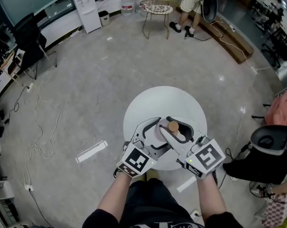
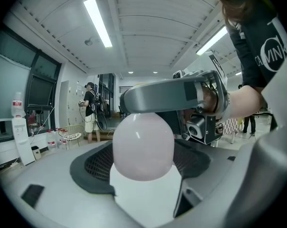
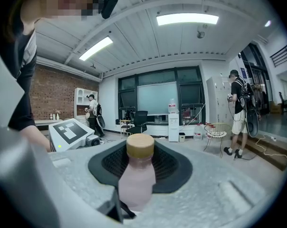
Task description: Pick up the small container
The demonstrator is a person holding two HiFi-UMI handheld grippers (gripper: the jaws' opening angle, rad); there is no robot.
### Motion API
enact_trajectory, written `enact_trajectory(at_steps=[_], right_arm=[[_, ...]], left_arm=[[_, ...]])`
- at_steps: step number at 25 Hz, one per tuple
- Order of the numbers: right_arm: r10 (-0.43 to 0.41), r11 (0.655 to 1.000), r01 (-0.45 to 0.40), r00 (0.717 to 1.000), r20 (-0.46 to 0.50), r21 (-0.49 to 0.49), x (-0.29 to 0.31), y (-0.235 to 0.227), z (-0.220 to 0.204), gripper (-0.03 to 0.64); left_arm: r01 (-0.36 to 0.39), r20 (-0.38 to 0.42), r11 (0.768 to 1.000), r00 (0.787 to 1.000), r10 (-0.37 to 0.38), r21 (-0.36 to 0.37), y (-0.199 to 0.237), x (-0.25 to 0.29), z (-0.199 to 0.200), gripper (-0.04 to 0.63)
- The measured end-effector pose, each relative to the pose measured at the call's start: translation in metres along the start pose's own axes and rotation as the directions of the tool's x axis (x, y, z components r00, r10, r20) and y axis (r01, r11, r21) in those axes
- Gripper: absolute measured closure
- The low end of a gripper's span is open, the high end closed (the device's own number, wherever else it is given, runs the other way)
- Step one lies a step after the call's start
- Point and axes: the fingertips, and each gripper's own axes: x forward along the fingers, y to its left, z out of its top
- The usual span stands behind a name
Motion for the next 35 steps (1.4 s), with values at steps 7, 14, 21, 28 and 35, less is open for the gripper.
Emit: enact_trajectory(at_steps=[7, 14, 21, 28, 35], right_arm=[[0.0, 1.0, 0.001, 1.0, 0.009, -0.012, -0.005, 0.008, 0.019, 0.488], [0.01, 1.0, -0.01, 1.0, 0.004, -0.022, -0.004, 0.016, 0.035, 0.488], [0.02, 0.999, -0.02, 1.0, -0.008, -0.032, -0.007, 0.019, 0.049, 0.488], [0.012, 1.0, -0.012, 1.0, -0.018, -0.028, -0.005, 0.027, 0.056, 0.488], [0.013, 0.999, -0.014, 1.0, -0.015, -0.046, -0.006, 0.024, 0.066, 0.488]], left_arm=[[-0.007, 0.011, 1.0, 1.0, 0.007, 0.01, -0.002, -0.01, 0.019, 0.239], [-0.017, 0.019, 1.0, 1.0, 0.017, 0.004, -0.001, -0.021, 0.033, 0.239], [-0.03, 0.028, 1.0, 0.999, 0.03, -0.008, -0.001, -0.025, 0.048, 0.239], [-0.034, 0.042, 0.999, 0.999, 0.035, -0.012, -0.001, -0.036, 0.054, 0.239], [-0.041, 0.054, 0.999, 0.998, 0.041, -0.006, 0.002, -0.034, 0.064, 0.239]])
